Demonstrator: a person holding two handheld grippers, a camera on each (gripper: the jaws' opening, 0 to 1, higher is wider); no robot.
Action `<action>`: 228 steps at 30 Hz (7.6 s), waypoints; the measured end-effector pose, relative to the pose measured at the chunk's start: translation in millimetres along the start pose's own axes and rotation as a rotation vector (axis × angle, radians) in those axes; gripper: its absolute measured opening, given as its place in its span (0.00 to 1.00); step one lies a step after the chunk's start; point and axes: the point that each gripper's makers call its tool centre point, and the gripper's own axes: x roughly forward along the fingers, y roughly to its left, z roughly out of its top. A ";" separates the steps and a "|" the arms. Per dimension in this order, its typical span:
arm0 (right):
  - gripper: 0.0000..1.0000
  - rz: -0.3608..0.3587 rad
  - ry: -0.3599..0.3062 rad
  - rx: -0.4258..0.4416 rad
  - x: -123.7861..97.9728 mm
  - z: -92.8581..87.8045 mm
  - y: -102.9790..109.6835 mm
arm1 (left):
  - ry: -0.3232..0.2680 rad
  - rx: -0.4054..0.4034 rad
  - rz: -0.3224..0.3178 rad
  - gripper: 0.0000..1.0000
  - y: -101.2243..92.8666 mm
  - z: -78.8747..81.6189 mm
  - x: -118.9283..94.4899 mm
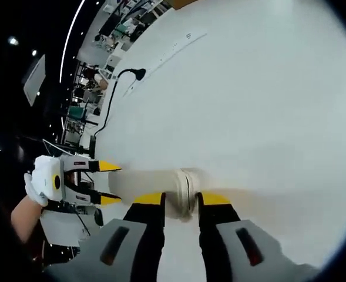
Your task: Arrange the utensils inside the cutlery case until each visible utensil rests in its matching compartment.
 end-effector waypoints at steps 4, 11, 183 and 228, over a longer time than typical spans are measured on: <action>0.15 0.005 0.003 0.005 -3.4 -0.7 0.5 | 0.005 -0.006 0.023 0.38 -1.2 1.8 -0.3; 0.10 0.024 0.013 0.033 -5.3 -6.1 -2.0 | 0.013 -0.022 -0.012 0.38 0.1 4.1 -1.7; 0.38 -0.165 0.689 -1.725 40.9 -74.6 33.4 | -0.757 -1.617 -0.190 0.17 -70.6 -68.9 -30.0; 0.38 -0.213 0.759 -1.775 44.7 -70.6 35.3 | -0.773 -1.522 -0.203 0.25 -78.0 -68.5 -27.3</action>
